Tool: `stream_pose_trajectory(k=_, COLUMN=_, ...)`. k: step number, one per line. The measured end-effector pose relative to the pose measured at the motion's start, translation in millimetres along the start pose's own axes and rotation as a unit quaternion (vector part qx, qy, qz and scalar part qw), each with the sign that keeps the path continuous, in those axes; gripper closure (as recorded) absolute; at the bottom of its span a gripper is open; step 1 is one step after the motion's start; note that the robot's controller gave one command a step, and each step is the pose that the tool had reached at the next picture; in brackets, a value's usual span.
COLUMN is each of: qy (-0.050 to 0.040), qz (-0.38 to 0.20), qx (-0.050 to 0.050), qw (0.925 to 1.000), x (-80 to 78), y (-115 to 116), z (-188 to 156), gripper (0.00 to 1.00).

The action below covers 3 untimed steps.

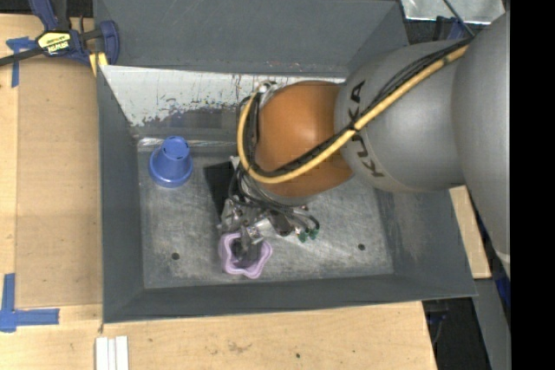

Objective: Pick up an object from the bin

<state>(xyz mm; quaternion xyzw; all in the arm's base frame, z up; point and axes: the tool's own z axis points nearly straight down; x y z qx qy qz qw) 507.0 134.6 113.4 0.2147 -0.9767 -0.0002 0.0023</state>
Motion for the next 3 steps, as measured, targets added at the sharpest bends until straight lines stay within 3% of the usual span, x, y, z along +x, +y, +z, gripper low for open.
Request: stream_pose_trajectory(k=3, qy=-0.0044, qz=0.0, qx=0.001, qw=1.0, x=-1.5, y=-0.7, z=-55.2, gripper=1.0)
